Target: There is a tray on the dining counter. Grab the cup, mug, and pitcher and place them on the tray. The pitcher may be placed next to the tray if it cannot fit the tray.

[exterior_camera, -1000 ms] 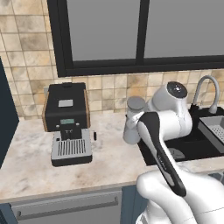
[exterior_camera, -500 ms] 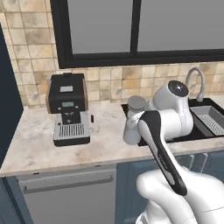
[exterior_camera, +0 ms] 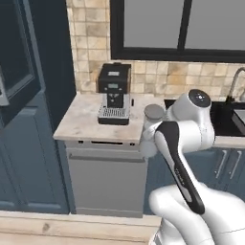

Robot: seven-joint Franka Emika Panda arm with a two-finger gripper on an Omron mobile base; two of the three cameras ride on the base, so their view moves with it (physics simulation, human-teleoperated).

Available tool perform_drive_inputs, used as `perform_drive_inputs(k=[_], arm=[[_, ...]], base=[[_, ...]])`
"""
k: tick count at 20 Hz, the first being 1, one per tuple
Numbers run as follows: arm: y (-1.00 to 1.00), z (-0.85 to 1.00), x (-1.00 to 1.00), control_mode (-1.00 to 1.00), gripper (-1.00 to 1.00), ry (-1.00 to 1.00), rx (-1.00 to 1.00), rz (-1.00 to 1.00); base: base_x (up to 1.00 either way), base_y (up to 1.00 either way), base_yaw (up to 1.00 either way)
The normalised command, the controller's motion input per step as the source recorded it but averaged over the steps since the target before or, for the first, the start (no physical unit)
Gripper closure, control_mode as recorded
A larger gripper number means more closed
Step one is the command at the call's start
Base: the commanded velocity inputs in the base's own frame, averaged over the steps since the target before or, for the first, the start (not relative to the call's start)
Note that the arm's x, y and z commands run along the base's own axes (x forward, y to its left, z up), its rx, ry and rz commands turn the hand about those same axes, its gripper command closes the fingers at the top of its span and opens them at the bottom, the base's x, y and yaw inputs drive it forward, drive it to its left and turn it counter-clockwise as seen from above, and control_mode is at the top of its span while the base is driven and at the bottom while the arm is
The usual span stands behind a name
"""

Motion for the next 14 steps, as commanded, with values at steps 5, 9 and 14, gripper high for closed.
perform_drive_inputs(k=[5,9,14], arm=[[0.00,0.00,0.00,1.00,1.00,0.00,0.00,0.00],[0.00,0.00,0.00,1.00,1.00,0.00,0.00,0.00],[0.00,0.00,0.00,1.00,1.00,0.00,0.00,0.00]], base=[[-0.40,0.00,0.92],[-0.39,0.00,0.96],[-0.50,0.00,0.91]])
